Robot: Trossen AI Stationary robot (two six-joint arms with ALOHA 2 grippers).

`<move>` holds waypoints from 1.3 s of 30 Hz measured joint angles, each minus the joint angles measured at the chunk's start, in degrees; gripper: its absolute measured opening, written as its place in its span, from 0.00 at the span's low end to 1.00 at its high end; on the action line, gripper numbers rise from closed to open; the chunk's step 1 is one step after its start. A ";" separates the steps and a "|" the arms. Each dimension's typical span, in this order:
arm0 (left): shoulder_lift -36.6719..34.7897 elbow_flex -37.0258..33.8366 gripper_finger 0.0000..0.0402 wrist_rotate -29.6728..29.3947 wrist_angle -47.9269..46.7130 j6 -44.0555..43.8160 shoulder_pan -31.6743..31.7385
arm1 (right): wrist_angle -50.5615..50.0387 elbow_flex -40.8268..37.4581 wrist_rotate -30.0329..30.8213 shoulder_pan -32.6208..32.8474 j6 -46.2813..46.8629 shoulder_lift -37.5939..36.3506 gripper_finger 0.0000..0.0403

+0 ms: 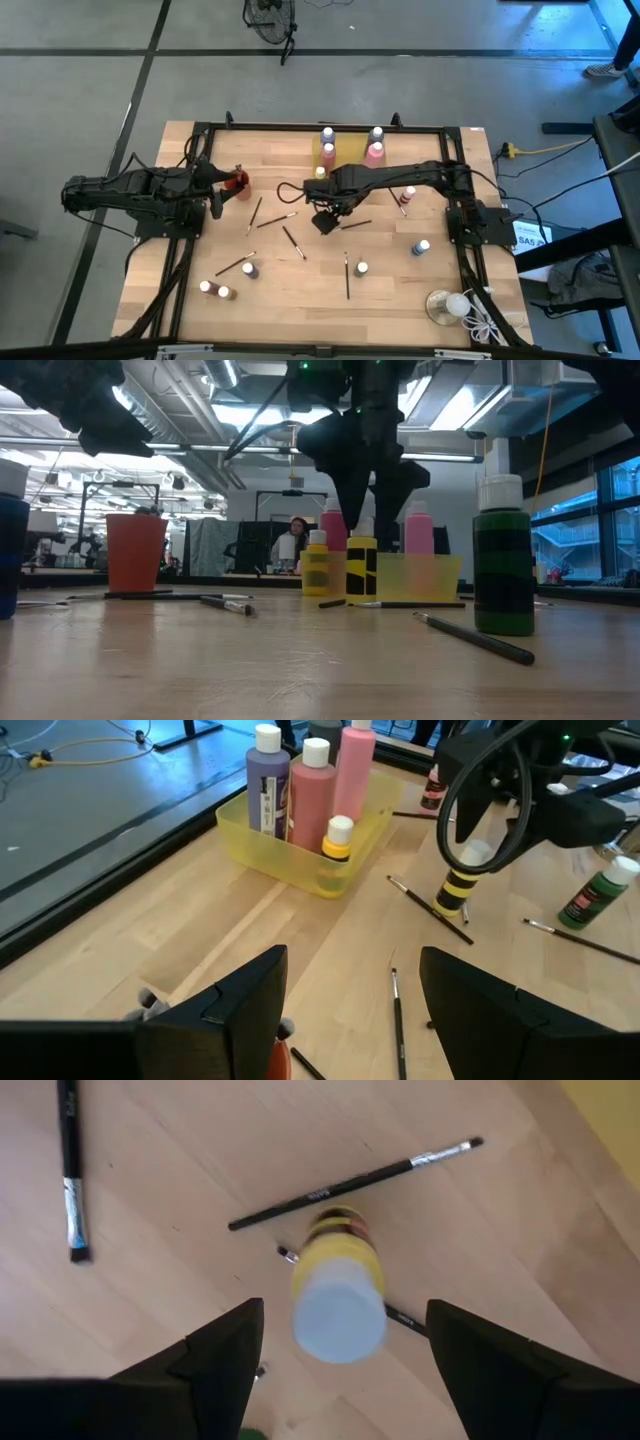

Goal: Pick & Place Paint Supplies
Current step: Put the top small yellow paint bottle into the yellow bin

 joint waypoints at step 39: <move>0.00 0.00 0.56 5.53 0.09 0.94 0.00 | 1.33 0.09 -0.04 -0.07 4.23 1.79 0.46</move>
